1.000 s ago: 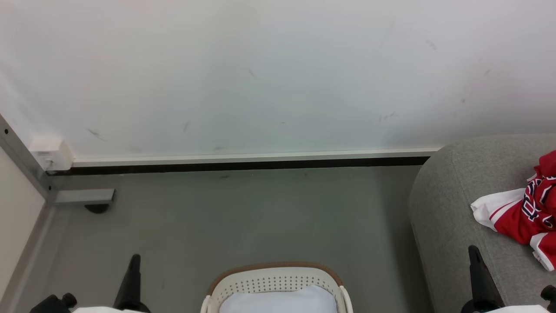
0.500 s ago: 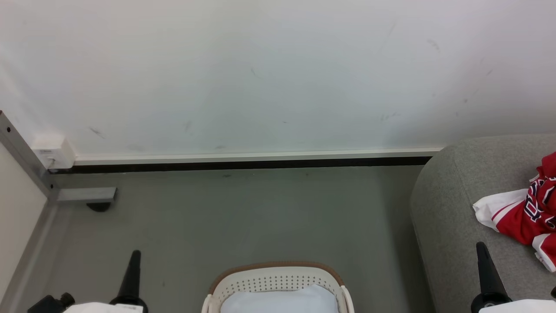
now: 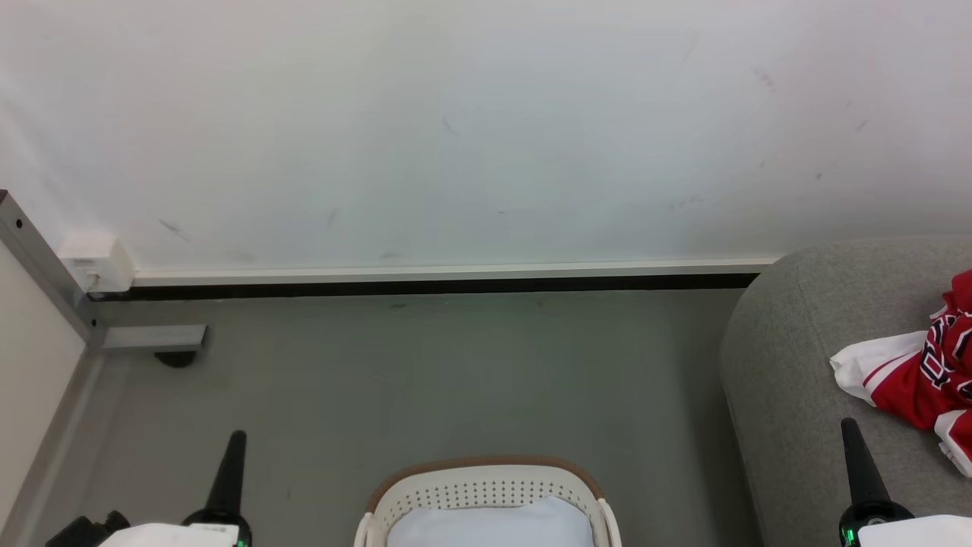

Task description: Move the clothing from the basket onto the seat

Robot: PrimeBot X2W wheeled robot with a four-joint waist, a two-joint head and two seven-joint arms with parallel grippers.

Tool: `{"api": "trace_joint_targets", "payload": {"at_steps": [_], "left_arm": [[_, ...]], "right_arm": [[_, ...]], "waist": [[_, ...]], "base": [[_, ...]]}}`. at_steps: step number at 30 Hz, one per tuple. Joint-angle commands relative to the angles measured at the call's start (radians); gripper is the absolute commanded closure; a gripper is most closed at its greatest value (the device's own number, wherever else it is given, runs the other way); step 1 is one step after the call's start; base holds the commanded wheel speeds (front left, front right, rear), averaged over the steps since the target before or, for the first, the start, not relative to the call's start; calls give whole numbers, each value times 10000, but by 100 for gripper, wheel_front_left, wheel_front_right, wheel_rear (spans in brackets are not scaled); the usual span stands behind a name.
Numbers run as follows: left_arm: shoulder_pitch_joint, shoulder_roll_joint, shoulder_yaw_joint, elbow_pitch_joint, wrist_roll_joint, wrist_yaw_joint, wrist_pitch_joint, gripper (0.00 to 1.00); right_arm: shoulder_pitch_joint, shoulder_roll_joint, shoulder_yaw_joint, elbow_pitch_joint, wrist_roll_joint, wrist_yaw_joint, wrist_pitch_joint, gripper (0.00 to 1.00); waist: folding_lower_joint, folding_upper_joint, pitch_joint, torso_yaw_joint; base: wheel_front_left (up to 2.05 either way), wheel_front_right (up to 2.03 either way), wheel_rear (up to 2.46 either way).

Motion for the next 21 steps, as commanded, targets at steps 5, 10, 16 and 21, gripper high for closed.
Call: {"api": "trace_joint_targets", "payload": {"at_steps": [5, 10, 16, 21], "left_arm": [[-239, -20, 122, -86, -622, -25, 178, 100], [-268, -60, 165, -81, -982, -26, 303, 100], [-318, -100, 222, -76, -1424, -28, 438, 100], [-349, -131, 268, -72, -1828, -30, 543, 100]], "right_arm": [[-230, -50, -145, -16, 670, -12, 178, 100], [-296, -46, -234, 17, 1076, -13, 305, 100], [-348, -39, -338, 60, 1557, -14, 430, 100], [-372, -33, -412, 97, 1950, -15, 553, 100]], "waist": [[-1, -1, 9, 23], [-1, -1, 16, 43], [-1, -1, 25, 66], [-1, -1, 32, 86]], "base": [[0, 0, 0], [0, 0, 0], [0, 0, 0], [0, 0, 0]]}}
